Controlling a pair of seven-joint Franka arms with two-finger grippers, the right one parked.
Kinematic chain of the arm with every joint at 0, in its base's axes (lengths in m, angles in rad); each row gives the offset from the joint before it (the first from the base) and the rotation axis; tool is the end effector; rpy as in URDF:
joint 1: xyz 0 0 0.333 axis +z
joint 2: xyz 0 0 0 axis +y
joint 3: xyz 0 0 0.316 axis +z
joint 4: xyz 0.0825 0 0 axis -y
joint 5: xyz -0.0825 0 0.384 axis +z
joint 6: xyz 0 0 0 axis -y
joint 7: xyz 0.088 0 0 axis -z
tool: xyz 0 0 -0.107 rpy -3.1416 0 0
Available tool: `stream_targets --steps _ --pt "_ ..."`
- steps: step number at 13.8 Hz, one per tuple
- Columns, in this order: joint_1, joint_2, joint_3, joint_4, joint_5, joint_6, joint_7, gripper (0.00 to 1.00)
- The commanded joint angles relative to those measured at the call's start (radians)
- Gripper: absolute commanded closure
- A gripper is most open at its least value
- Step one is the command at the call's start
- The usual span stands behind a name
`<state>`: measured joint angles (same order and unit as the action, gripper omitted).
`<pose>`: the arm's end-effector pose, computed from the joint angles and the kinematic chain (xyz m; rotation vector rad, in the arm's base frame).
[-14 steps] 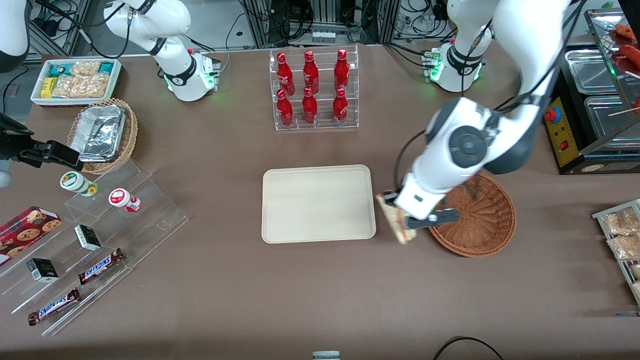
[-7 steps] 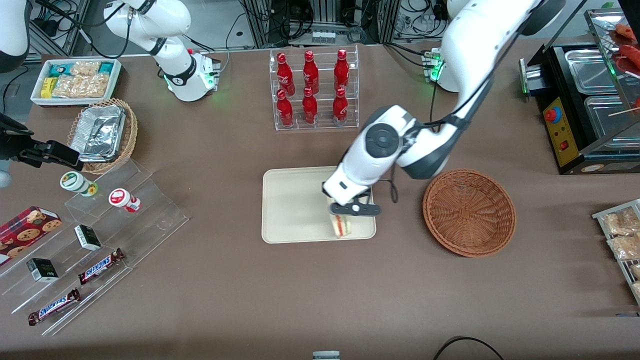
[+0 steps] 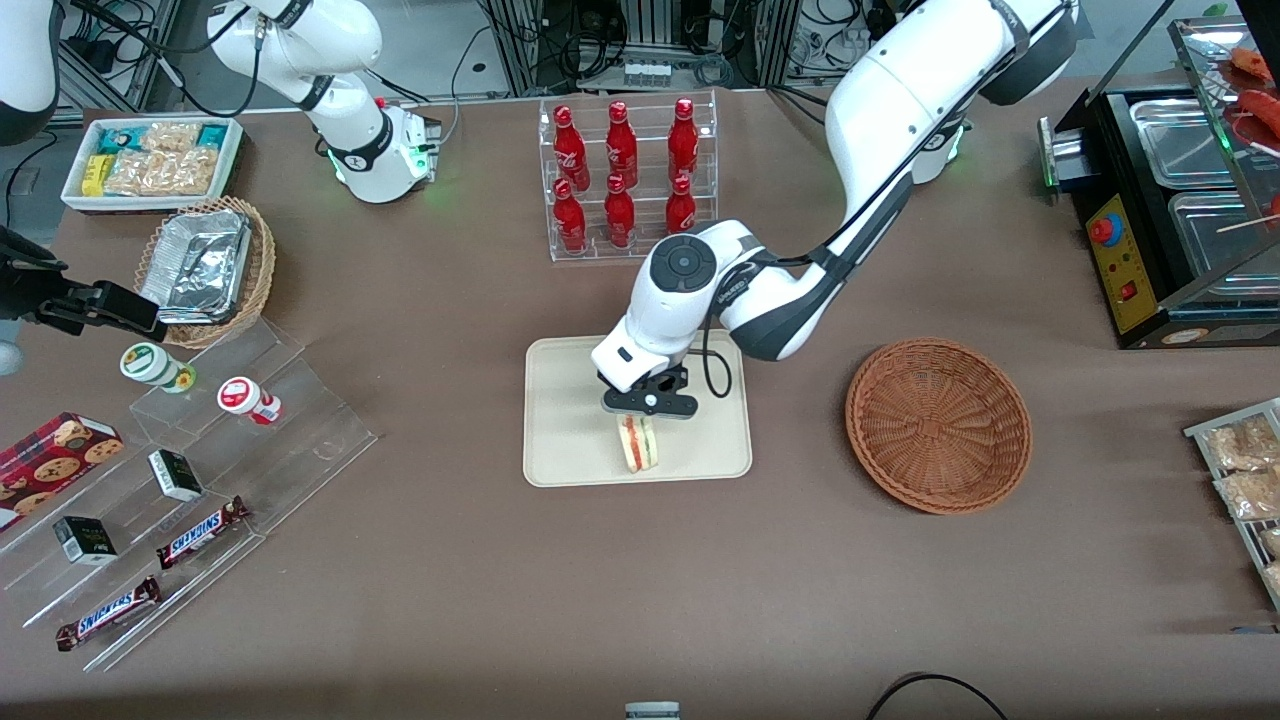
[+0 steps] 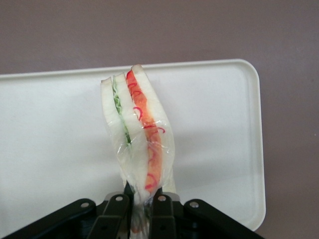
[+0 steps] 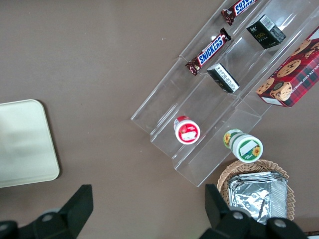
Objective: Place sandwich from basket to tray
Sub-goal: 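Carry the sandwich with the left gripper over to the cream tray, then lower the sandwich onto the tray and open the left gripper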
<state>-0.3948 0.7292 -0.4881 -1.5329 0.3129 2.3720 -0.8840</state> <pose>0.5101 -0.5148 0.2819 2.9375 -0.0944 0.1127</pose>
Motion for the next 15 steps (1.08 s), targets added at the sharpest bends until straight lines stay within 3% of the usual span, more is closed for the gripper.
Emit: stream_targets --steps 1,5,10,11,12,15 --pt "-0.03 0.021 0.005 0.016 0.052 -0.002 -0.02 1.0" --pt "-0.03 0.038 0.003 -0.012 0.121 -0.002 0.009 1.0" --pt "-0.029 0.039 0.003 -0.038 0.121 0.003 0.025 0.99" --pt "-0.027 0.041 0.003 -0.036 0.118 0.007 0.023 0.54" --pt "-0.027 0.047 0.003 -0.033 0.12 0.007 0.025 0.01" --pt "-0.022 0.039 0.003 -0.033 0.118 0.004 0.022 0.0"
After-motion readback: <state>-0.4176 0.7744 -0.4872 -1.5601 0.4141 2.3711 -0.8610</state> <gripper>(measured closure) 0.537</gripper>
